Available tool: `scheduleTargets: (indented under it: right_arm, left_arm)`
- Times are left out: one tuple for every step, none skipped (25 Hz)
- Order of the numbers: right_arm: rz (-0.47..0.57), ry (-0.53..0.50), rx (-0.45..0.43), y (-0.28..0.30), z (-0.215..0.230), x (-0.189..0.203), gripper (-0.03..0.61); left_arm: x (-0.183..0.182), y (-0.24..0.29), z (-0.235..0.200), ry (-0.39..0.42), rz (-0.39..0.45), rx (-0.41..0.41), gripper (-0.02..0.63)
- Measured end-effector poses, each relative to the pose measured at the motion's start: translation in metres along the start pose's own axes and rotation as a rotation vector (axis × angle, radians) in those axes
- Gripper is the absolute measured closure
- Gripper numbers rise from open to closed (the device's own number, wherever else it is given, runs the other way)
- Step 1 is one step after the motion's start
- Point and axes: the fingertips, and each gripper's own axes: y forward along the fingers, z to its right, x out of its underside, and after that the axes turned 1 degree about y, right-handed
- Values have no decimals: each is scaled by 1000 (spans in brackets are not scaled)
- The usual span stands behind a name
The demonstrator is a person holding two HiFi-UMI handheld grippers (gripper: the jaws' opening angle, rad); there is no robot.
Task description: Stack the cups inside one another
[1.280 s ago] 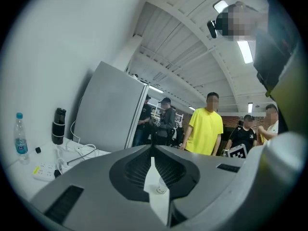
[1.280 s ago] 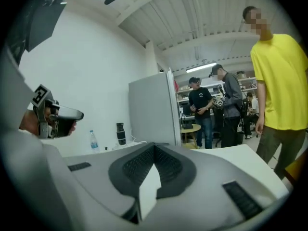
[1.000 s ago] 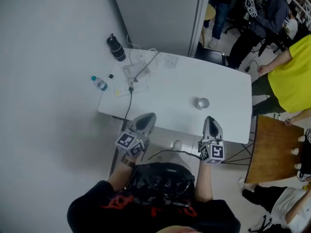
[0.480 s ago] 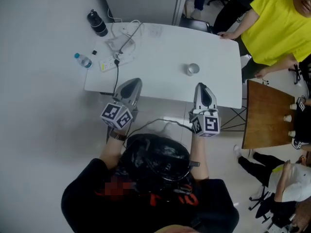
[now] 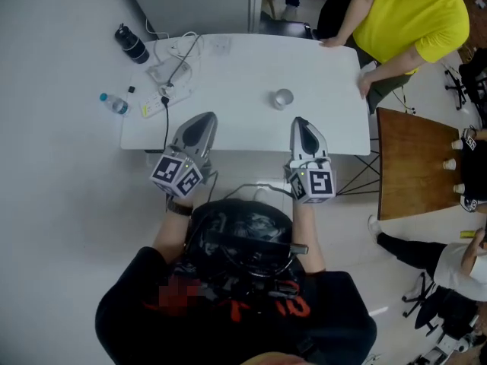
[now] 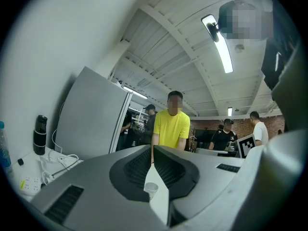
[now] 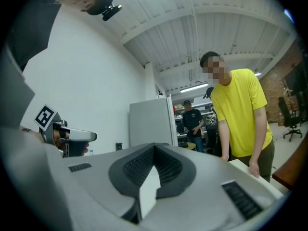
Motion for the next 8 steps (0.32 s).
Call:
scheduleTargets:
  right_arm:
    - [4, -2, -7, 1, 0, 1, 575]
    - [0, 2, -17, 0, -2, 4, 575]
    - [-13, 10, -28, -1, -4, 8, 575]
    - [-28, 20, -38, -4, -5, 11, 575]
    - [-41, 31, -46, -7, -6, 12, 575]
    - [-52, 42, -52, -10, -5, 13, 575]
    - [-62, 55, -56, -14, -4, 13, 575]
    - [-72, 67, -60, -17, -3, 13, 575]
  left_arm:
    - [0, -1, 0, 2, -5, -1, 606]
    - [2, -3, -1, 1, -11, -8, 606]
    - [4, -7, 0, -2, -18, -18, 606]
    - [8, -11, 2, -7, -26, -28, 606]
    - [11, -13, 4, -12, -34, -38, 606]
    - [14, -15, 8, -17, -41, -46, 606]
    - [17, -17, 12, -22, -49, -54, 606]
    - [20, -18, 16, -27, -56, -62, 606]
